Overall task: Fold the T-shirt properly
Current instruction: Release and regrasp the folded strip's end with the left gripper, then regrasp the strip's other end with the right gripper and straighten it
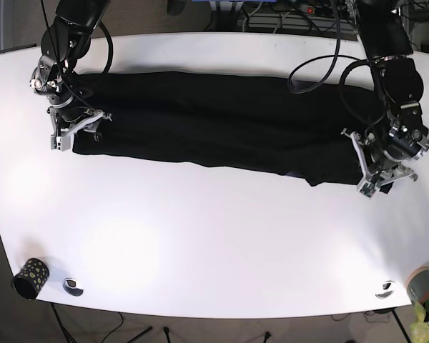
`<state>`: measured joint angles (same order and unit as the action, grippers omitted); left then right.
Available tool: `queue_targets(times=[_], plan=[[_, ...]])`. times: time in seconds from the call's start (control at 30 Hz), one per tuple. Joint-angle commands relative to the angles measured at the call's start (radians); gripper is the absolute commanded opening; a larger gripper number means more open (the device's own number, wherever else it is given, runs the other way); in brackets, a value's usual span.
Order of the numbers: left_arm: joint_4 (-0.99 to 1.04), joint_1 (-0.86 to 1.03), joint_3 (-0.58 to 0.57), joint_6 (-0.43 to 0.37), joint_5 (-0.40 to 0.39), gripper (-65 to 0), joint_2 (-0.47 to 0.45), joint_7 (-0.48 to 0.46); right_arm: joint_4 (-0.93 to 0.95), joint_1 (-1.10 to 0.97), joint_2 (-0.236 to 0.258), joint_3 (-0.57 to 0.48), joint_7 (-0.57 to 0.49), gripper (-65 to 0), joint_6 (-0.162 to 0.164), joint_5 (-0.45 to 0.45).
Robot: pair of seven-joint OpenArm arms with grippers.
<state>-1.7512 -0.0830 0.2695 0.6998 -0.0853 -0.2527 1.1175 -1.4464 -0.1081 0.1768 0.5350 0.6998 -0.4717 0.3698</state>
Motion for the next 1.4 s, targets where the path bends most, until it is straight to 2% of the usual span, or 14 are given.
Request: queue_targets(times=[0.0,0.1,0.67,0.7,0.8,0.87,0.93,1.0,1.1,1.27,1.37], plan=[[-0.052,0.015,0.015,-0.002,-0.001,-65.0,-0.010,0.028,-0.007,0.005,0.005,-0.002,0.024,-33.0,0.000,-0.005],[-0.094,0.065,0.037,-0.002,-0.001,-65.0,-0.010,0.063,-0.007,0.003,0.005,-0.002,0.024,-33.0,0.000,-0.007],[-0.143,0.188,0.044,-0.002,-0.003,-65.0,0.010,0.069,-0.007,0.002,-0.029,-0.003,0.024,-33.0,-0.003,-0.012],[-0.149,0.194,0.044,-0.002,-0.003,-63.1,0.010,0.069,-0.007,0.002,-0.029,-0.003,0.024,-33.0,-0.003,-0.012],[-0.154,0.200,0.043,-0.002,-0.003,-47.8,0.010,0.069,-0.007,0.002,-0.029,-0.003,0.024,-33.0,-0.003,-0.012],[-0.152,0.199,0.044,-0.002,-0.003,-34.3,0.010,0.066,-0.007,0.002,-0.029,-0.003,0.024,-33.0,-0.003,-0.012],[-0.152,0.194,0.047,-0.002,-0.003,-25.7,0.010,0.065,-0.007,0.002,-0.027,-0.003,0.024,-33.0,-0.003,-0.013],[-0.152,0.194,0.067,-0.002,-0.008,-23.2,0.010,0.065,-0.007,0.002,-0.027,-0.003,0.024,-33.0,-0.003,-0.013],[-0.145,0.171,0.109,-0.002,-0.104,-22.8,0.003,0.069,-0.007,0.002,-0.027,-0.003,0.024,-33.0,-0.003,-0.013],[-0.126,0.167,0.156,-0.002,-0.471,-22.9,-0.107,0.141,-0.006,0.002,-0.027,-0.003,0.024,-33.0,-0.003,-0.013],[-0.080,0.167,0.156,-0.002,-0.621,-22.9,-0.138,0.158,-0.006,0.002,-0.027,-0.003,0.024,-33.0,-0.003,-0.013]])
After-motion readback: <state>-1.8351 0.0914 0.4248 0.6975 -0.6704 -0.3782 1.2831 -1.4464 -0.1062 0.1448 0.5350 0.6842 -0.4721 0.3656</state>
